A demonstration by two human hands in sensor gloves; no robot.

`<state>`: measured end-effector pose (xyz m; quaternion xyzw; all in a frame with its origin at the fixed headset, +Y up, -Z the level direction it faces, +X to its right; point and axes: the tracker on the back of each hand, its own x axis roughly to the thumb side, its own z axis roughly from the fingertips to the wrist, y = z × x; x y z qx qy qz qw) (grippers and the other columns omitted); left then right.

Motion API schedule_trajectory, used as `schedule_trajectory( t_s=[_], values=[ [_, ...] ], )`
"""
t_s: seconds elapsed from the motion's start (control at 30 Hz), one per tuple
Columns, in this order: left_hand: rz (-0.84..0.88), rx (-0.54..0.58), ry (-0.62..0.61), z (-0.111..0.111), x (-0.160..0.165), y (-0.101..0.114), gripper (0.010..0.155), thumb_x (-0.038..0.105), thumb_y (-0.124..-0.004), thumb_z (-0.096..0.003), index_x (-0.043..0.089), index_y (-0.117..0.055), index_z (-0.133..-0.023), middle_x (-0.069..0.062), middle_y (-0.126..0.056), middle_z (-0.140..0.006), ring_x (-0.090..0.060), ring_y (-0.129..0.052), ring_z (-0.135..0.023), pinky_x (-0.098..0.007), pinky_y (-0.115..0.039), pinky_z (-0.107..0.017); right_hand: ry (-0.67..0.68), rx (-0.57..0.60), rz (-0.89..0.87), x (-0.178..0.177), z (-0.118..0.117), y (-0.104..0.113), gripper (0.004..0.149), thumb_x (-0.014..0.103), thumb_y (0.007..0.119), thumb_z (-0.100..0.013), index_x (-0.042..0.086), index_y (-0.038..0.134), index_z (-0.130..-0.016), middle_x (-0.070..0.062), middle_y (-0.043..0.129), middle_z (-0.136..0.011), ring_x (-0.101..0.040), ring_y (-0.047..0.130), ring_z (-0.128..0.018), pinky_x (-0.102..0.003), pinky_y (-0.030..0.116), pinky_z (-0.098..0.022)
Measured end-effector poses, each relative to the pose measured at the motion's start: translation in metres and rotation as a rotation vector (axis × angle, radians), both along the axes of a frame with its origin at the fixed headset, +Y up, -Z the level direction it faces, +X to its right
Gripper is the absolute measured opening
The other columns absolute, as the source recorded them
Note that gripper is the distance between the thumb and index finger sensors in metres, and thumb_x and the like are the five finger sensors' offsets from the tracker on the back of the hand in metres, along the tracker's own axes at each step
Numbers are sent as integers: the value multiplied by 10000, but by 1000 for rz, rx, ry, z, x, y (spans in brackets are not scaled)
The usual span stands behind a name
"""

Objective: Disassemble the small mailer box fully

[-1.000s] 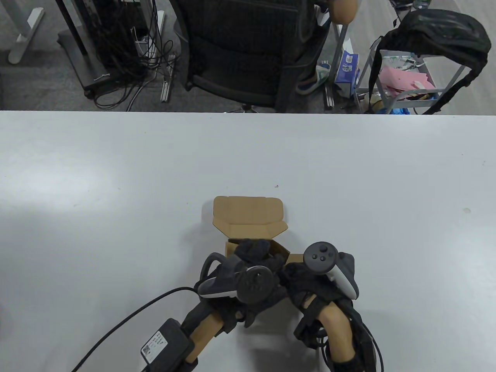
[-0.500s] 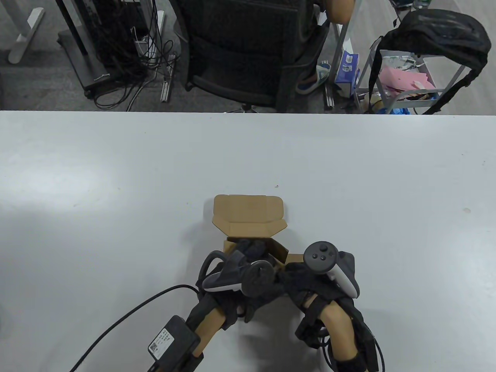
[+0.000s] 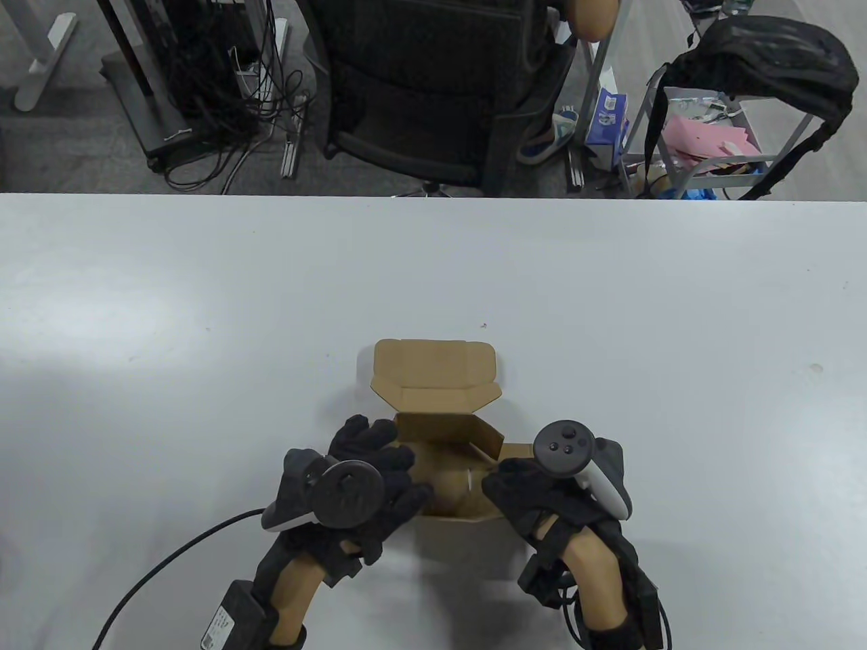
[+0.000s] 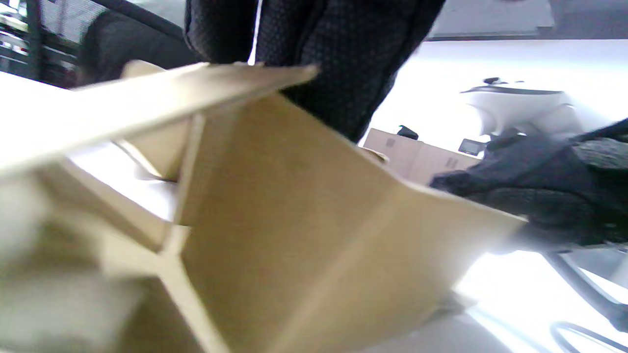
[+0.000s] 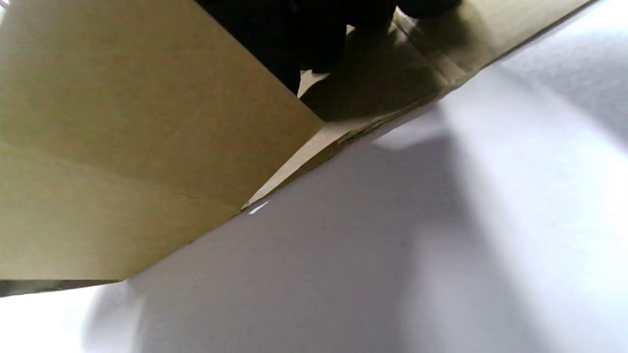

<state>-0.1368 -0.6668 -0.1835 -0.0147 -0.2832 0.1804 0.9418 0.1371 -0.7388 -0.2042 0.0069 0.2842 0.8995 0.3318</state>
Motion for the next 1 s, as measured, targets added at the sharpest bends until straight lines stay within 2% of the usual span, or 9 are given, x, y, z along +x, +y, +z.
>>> schedule_trajectory(
  t_s=[0.1,0.27,0.43,0.6,0.67,0.77,0.87,1.0],
  values=[
    [12,-8,62,0,-16,-1,732,629,-588,-447,58,-1035,-550,-99,-985,-806,-409,-668,-999,-661,-382,-756,14,20,16,-2,2,1,635,536,668,-387,124,760,-862,-55,547,-1019,-316,381,-967,-515,413,-692],
    [79,-15,142,1,-36,2,728,625,-595,-451,55,-1034,-559,-98,-985,-803,-415,-656,-1002,-664,-364,-757,49,42,9,-6,2,5,633,513,703,-383,102,768,-861,-103,576,-1018,-366,409,-968,-557,422,-689],
    [-5,1,257,-2,-55,3,725,632,-586,-457,74,-1034,-572,-90,-983,-807,-411,-651,-1007,-661,-365,-759,154,111,-65,-15,4,15,617,489,748,-375,82,807,-835,-161,683,-982,-441,570,-931,-613,517,-645],
    [-38,-1,412,-8,-71,-6,729,628,-605,-456,58,-1047,-564,-109,-994,-791,-416,-664,-994,-655,-369,-757,234,191,-100,-27,7,24,572,425,816,-367,82,824,-824,-157,712,-975,-445,617,-913,-615,535,-633],
    [-108,-74,473,-12,-78,-14,724,635,-604,-459,76,-1043,-594,-93,-980,-820,-413,-650,-1003,-653,-358,-762,260,214,-92,-30,9,27,554,389,846,-365,97,816,-835,-141,701,-988,-438,614,-920,-613,526,-643],
    [-140,-192,494,-16,-83,-26,715,639,-611,-464,88,-1018,-668,-86,-937,-885,-418,-617,-1018,-653,-331,-767,301,267,-49,-33,11,31,580,365,879,-356,140,764,-879,-98,644,-1026,-419,573,-947,-603,507,-661],
    [-157,-329,472,-20,-85,-37,709,642,-623,-466,95,-961,-765,-94,-854,-965,-425,-554,-1040,-655,-286,-773,332,337,2,-35,13,35,650,372,907,-343,184,691,-926,-54,562,-1069,-405,505,-979,-595,470,-686],
    [-206,-398,475,-22,-85,-44,701,651,-634,-467,114,-929,-809,-73,-816,-1001,-414,-578,-1033,-646,-317,-778,380,347,43,-39,16,34,794,405,947,-312,267,550,-985,37,392,-1121,-390,338,-1032,-583,377,-732]
  ],
)
